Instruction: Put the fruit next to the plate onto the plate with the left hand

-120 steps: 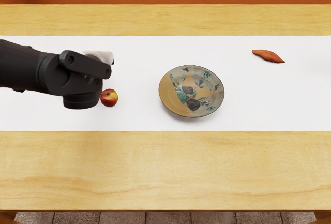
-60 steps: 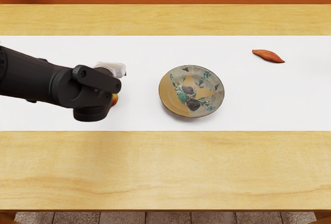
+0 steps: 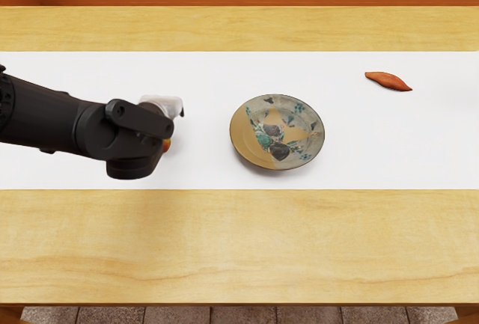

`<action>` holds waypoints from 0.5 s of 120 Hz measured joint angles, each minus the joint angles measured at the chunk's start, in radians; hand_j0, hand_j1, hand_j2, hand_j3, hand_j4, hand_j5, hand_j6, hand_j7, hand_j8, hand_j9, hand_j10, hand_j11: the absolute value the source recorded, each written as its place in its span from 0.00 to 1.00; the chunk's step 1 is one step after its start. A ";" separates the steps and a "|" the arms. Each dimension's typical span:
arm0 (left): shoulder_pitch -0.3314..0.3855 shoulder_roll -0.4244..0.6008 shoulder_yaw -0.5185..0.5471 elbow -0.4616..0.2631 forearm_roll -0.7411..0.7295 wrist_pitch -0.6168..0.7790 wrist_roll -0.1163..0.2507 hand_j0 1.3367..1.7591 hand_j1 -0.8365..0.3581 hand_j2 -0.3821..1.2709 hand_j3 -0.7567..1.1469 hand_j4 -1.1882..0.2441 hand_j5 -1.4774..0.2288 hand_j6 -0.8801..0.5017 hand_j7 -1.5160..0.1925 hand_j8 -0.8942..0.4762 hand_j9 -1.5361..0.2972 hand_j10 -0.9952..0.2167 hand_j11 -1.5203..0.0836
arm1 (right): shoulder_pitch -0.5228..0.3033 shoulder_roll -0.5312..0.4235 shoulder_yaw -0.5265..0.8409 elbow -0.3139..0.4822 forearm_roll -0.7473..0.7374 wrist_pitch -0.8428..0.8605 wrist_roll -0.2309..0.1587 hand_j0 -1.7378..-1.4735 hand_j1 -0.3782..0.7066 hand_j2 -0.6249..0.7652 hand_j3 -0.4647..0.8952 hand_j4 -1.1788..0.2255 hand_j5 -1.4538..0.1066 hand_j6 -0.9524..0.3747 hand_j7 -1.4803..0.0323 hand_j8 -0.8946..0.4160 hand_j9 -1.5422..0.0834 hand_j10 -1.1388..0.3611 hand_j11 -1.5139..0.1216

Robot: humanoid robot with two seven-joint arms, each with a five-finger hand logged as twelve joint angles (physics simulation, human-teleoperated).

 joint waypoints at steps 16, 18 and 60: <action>0.010 0.000 0.003 0.010 0.001 0.029 0.001 0.76 0.67 0.27 0.40 0.60 0.62 0.40 0.64 0.41 0.61 0.55 0.68 | 0.000 0.000 0.000 0.000 0.000 0.000 0.000 0.30 0.06 0.45 0.34 0.82 0.91 0.70 0.96 0.66 0.93 0.74 0.91; 0.010 0.000 0.004 0.010 0.001 0.033 0.002 0.76 0.66 0.27 0.40 0.60 0.62 0.40 0.64 0.41 0.61 0.55 0.68 | 0.000 0.000 0.000 0.000 0.000 0.000 0.000 0.30 0.06 0.45 0.34 0.82 0.91 0.70 0.96 0.66 0.93 0.74 0.91; 0.028 0.000 0.010 0.002 0.004 0.079 0.004 0.76 0.63 0.25 0.40 0.59 0.58 0.39 0.61 0.40 0.58 0.54 0.65 | 0.000 0.000 0.000 0.000 0.000 0.000 0.000 0.30 0.06 0.45 0.34 0.82 0.91 0.70 0.96 0.66 0.93 0.74 0.91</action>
